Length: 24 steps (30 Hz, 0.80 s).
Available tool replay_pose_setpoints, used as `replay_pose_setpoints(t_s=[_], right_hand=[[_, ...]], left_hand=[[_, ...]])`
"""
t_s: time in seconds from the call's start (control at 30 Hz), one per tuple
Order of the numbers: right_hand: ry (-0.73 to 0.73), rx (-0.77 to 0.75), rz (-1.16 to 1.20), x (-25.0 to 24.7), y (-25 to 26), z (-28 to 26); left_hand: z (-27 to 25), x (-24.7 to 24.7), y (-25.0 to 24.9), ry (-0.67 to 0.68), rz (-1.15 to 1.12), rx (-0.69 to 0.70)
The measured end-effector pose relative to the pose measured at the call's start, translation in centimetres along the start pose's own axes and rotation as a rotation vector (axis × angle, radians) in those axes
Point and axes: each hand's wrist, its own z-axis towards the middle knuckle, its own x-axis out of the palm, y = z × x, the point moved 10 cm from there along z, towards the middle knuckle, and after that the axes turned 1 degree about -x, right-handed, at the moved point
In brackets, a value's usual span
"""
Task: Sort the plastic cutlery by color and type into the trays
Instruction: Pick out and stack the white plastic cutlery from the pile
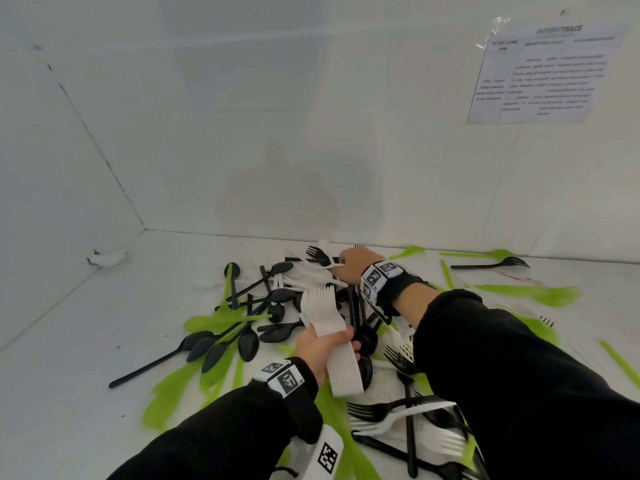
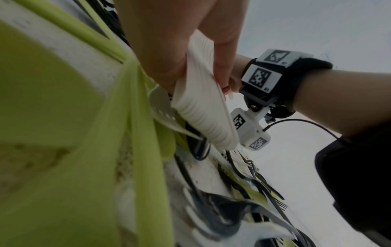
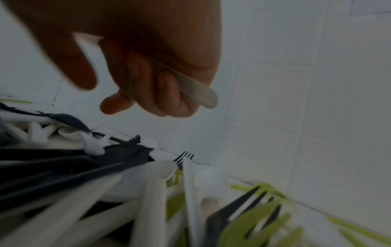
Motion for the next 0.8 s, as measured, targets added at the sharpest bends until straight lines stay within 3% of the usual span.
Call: replay_pose_setpoints(t_s=[0.07, 0.23, 0.37, 0.63, 0.8], right_hand=[[-0.005, -0.040, 0.048, 0.7, 1.1, 0.9], [0.168, -0.107, -0.001, 4.4, 3.6, 2.6], [0.090, -0.052, -0.037, 4.2, 3.6, 3.3], [-0.088, 0.097, 0.288, 2.0, 1.2, 3.8], [0.013, 0.012, 0.097, 3.7, 2.2, 4.3]], left_hand=[[0.2, -0.1, -0.1, 0.001, -0.002, 0.001], [0.5, -0.8, -0.6, 0.005, 0.001, -0.006], [1.1, -1.9, -1.1, -0.035, 0.003, -0.002], [1.3, -1.6, -1.8, -0.039, 0.020, 0.000], [1.4, -1.8, -1.9, -0.045, 0.025, -0.009]])
